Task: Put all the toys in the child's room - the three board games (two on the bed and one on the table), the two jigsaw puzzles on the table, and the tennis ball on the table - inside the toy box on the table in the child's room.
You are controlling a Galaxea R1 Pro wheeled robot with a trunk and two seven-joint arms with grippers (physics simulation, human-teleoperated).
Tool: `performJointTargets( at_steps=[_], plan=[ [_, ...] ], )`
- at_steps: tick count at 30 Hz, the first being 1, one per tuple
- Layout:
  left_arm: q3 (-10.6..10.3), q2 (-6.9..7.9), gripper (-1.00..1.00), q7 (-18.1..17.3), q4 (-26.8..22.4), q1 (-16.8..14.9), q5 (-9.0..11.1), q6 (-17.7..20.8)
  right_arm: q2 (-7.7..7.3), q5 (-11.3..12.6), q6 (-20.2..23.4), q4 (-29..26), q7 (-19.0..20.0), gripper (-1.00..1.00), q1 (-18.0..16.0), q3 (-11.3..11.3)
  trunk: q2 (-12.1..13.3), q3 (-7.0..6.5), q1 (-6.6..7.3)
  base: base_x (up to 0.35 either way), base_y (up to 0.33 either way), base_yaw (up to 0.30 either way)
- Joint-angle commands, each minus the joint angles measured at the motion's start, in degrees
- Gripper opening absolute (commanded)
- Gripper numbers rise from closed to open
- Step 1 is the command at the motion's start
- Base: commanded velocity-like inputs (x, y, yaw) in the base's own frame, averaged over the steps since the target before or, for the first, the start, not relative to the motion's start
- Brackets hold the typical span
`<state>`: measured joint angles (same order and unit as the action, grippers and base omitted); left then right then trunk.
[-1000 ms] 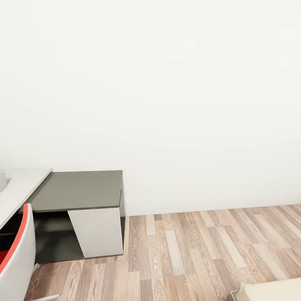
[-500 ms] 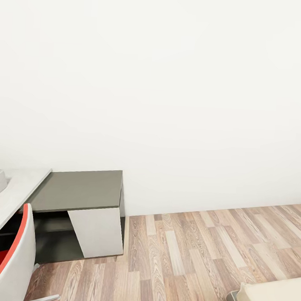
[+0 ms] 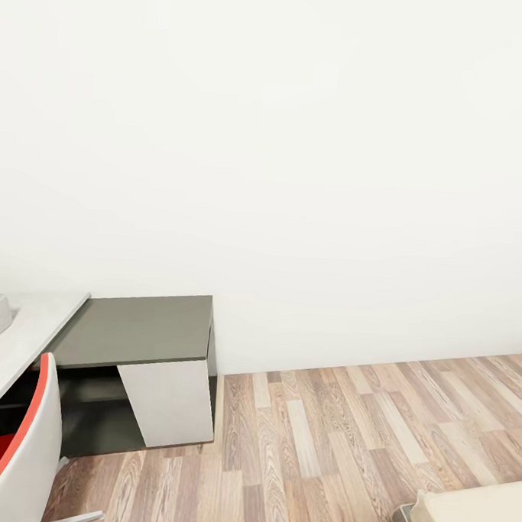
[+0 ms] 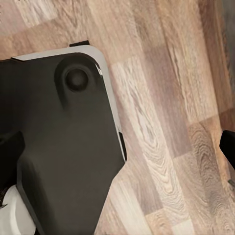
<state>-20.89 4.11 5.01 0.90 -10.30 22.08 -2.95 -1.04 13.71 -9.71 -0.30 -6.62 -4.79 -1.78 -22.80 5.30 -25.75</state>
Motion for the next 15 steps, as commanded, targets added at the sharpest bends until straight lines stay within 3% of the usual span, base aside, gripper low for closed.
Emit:
performJointTargets(
  at_steps=[1,5,11,15],
  plan=[
    [-0.4,-0.26,1.00,0.1,0.2,0.0,0.6,-0.2,0.09,0.2,-0.2,0.0,-0.1,1.00,0.0,-0.3,-0.1,0.12,-0.03,0.000,0.000,0.000],
    [-0.4,-1.29,1.00,0.4,0.5,0.3,0.7,0.3,0.16,-0.2,0.1,0.0,0.0,1.00,0.0,-0.4,-0.1,0.12,-0.03,0.000,0.000,0.000],
    [-0.4,-1.97,1.00,0.5,0.5,5.0,0.7,-0.2,-0.57,-0.2,0.5,0.0,-0.2,1.00,0.6,-0.3,-0.1,0.12,-0.03,0.000,0.000,0.000],
    [-0.4,-2.32,1.00,0.5,0.4,6.1,0.6,0.0,-0.96,-0.1,0.4,0.0,-0.3,1.00,1.2,-0.3,-0.1,0.12,-0.03,0.000,0.000,0.000]
  ],
)
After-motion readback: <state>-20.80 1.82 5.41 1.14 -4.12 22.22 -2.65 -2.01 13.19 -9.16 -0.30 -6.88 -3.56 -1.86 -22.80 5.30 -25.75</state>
